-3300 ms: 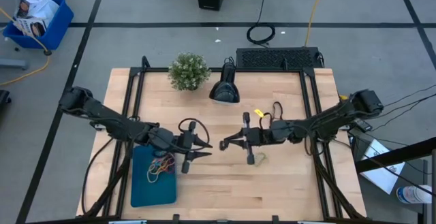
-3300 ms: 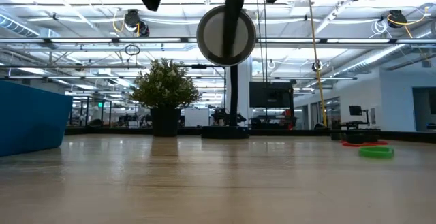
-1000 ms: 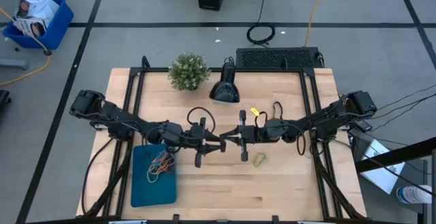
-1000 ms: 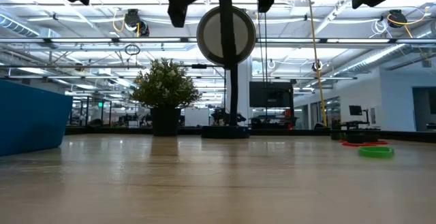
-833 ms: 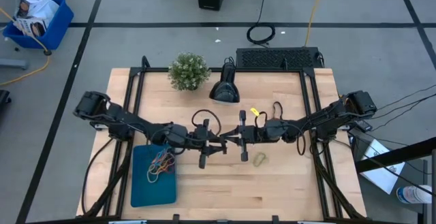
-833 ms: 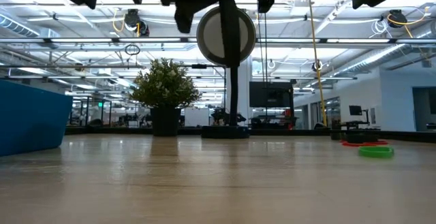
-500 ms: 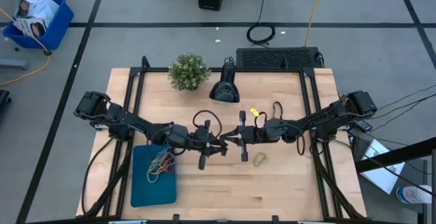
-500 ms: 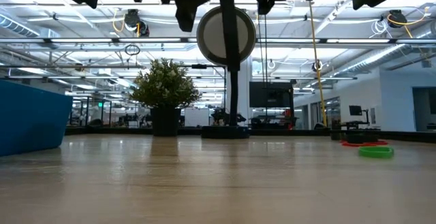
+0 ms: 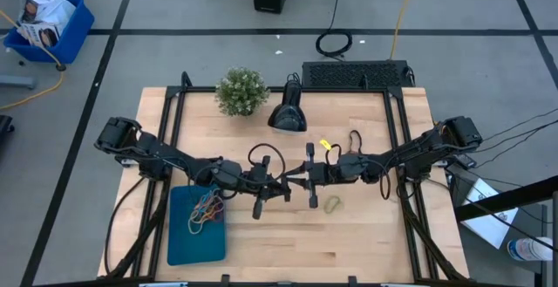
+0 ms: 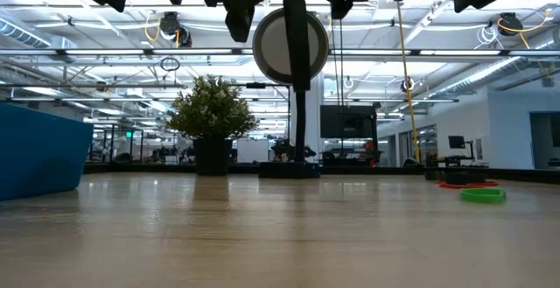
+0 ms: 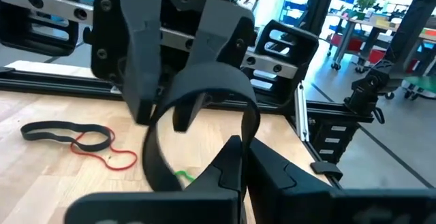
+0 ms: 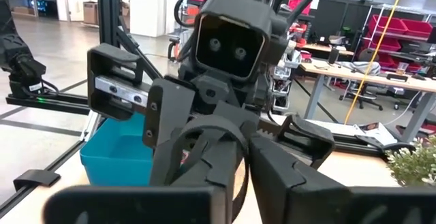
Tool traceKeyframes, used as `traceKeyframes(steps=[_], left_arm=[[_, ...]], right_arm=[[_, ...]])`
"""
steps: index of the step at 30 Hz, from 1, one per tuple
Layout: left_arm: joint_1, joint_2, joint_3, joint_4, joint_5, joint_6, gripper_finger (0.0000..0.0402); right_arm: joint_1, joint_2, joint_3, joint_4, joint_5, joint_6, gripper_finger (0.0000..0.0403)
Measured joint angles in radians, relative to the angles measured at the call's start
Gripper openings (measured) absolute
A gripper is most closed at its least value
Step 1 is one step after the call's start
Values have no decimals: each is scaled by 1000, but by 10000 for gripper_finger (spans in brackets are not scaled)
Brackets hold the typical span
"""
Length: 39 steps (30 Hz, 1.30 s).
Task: Pick and place rubber bands into bin
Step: Put the bottom black rubber band into the blue bin
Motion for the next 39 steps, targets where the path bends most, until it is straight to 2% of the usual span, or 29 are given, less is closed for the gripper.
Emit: traceKeyframes(steps=[11, 15, 18, 24, 28, 32, 39], left_arm=[[0, 0, 0, -14, 28, -11, 13], [0, -1, 0, -16, 60, -18, 7], [0, -34, 0, -77, 80, -35, 15], [-5, -158, 1, -319, 77, -34, 7], [-8, -262, 1, -490, 78, -63, 18], [-18, -383, 1, -682, 77, -115, 6], [-41, -580, 1, -1016, 72, -291, 12]], right_arm=[[0, -10, 0, -119, 10, -2, 155], [0, -47, 0, -240, 82, 0, 177], [7, -79, 0, -378, 141, 37, 183], [7, -122, 0, -646, 158, 191, 182], [7, -123, 0, -747, 158, 268, 182], [7, -123, -1, -810, 158, 315, 185], [7, -123, 0, -836, 158, 320, 181]])
